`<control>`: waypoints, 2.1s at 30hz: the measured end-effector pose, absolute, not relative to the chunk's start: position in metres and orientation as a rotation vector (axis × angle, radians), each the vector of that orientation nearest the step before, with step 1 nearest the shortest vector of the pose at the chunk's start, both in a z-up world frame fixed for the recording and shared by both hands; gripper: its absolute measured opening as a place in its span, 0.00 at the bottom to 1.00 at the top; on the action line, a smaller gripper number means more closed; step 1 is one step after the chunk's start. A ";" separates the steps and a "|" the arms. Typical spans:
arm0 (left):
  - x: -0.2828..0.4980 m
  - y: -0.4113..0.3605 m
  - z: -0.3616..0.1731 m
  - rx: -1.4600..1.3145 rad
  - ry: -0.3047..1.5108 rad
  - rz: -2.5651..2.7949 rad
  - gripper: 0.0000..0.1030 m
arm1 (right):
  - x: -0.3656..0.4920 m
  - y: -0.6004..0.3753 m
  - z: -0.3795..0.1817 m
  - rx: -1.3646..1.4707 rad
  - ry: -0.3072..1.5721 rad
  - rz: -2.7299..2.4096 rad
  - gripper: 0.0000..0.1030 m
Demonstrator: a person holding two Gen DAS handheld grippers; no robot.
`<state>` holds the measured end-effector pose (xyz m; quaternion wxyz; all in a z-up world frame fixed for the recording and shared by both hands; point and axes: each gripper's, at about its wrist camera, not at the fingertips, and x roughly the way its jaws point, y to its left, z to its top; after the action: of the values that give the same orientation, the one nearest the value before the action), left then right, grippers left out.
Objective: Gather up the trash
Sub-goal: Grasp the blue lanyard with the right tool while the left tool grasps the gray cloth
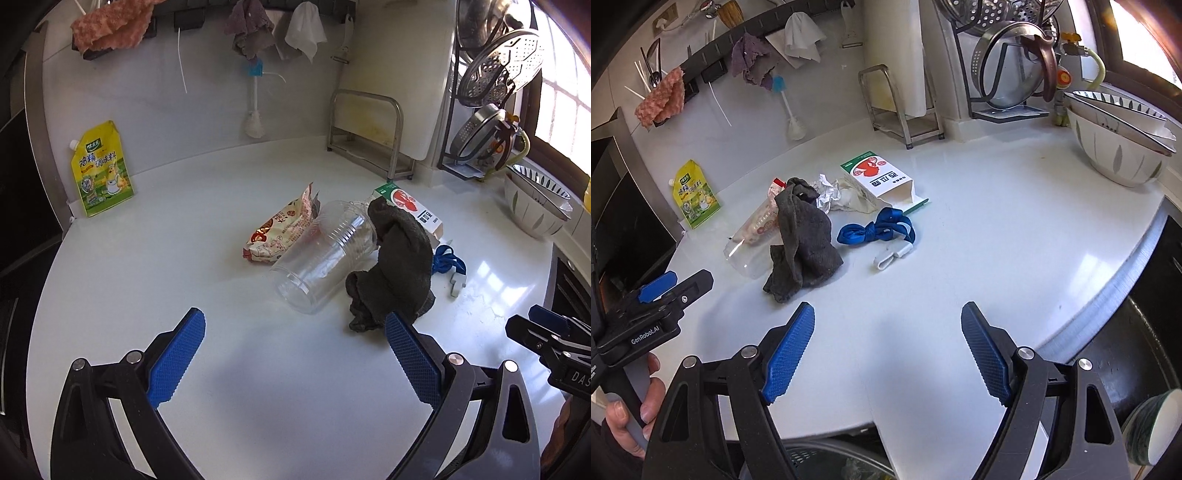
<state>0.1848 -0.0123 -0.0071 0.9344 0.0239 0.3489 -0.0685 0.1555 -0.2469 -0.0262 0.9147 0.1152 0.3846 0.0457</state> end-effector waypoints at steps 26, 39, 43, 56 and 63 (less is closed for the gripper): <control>0.205 -0.035 -0.024 0.018 0.774 -0.153 0.93 | 0.267 -0.238 -0.057 0.085 0.915 0.081 0.62; 0.198 -0.064 -0.025 0.026 0.764 -0.169 0.93 | 0.252 -0.248 -0.049 0.136 0.874 0.130 0.03; 0.197 -0.077 -0.024 0.010 0.761 -0.162 0.93 | 0.237 -0.268 -0.038 0.198 0.830 0.112 0.03; 0.218 -0.125 -0.041 0.020 0.805 -0.065 0.80 | 0.204 -0.328 -0.026 0.348 0.754 0.031 0.03; 0.233 -0.134 -0.053 0.007 0.854 -0.013 0.45 | 0.206 -0.328 -0.026 0.372 0.757 0.057 0.03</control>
<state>0.2328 -0.1338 -0.0526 0.9101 0.0033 0.4143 -0.0061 0.2063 -0.3282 -0.0263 0.9119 0.1806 0.3675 0.0275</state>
